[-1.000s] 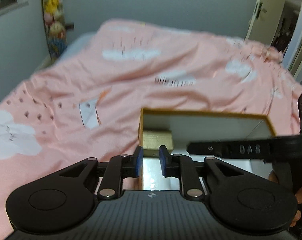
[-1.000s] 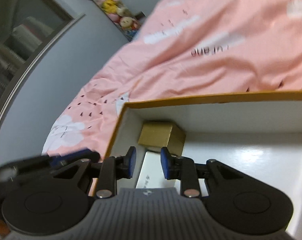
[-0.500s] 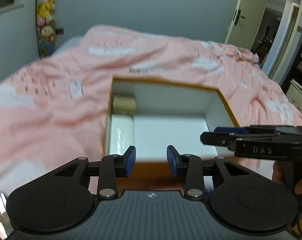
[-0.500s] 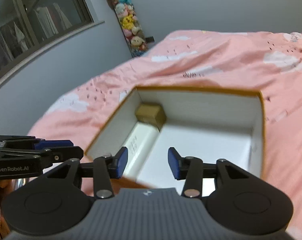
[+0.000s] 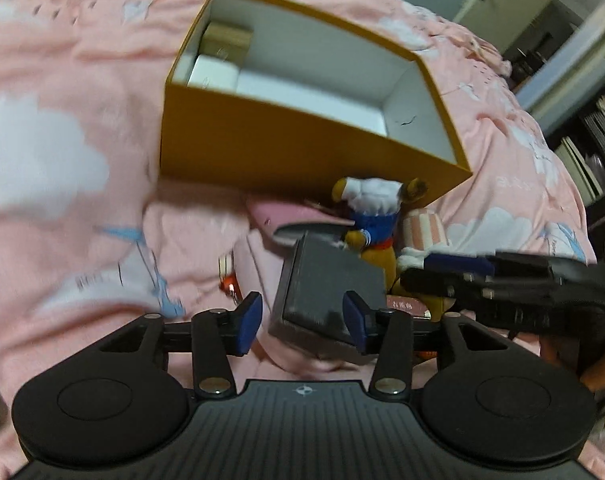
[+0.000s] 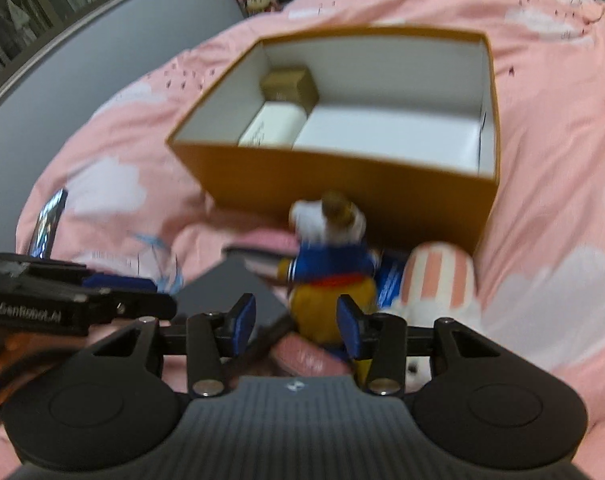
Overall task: Organize objects
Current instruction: 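Withdraw both tools from the box and move toward the remaining items, then grasp the dark grey box with the left tool while the right tool grasps the PHOTO CARD box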
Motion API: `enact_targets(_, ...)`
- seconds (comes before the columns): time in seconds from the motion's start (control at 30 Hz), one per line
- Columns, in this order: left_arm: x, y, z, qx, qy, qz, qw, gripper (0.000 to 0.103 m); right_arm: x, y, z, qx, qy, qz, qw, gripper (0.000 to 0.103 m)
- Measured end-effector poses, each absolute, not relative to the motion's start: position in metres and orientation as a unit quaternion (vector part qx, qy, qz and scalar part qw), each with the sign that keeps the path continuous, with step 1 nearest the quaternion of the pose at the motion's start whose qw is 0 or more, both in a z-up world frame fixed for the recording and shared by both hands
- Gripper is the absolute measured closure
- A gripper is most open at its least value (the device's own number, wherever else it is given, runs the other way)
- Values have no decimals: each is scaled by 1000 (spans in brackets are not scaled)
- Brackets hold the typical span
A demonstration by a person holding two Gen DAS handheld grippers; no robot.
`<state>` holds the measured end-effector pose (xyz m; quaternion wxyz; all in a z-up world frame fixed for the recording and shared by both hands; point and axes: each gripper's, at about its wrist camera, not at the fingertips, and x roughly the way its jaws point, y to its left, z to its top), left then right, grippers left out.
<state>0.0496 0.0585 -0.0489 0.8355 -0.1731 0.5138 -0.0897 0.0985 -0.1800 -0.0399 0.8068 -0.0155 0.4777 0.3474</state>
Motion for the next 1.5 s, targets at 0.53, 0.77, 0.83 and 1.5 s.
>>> enact_targets(0.53,64,46,-68,-204,534,-62,818,37,92,-176,-57,-51,517,328,789,55)
enact_targets(0.77,79,40,-81,-212,559,-82,798,27,90,-178,-58,-52,527,323,785,55)
enact_targets(0.83,79,38,-81,-208,558,-84,799,31,89,-178,-57,-58,528,322,784,55)
enact_targets(1.5,46,61,-59,-242,561,-100,786,57,96,-186,-95,12,580,316,751,46)
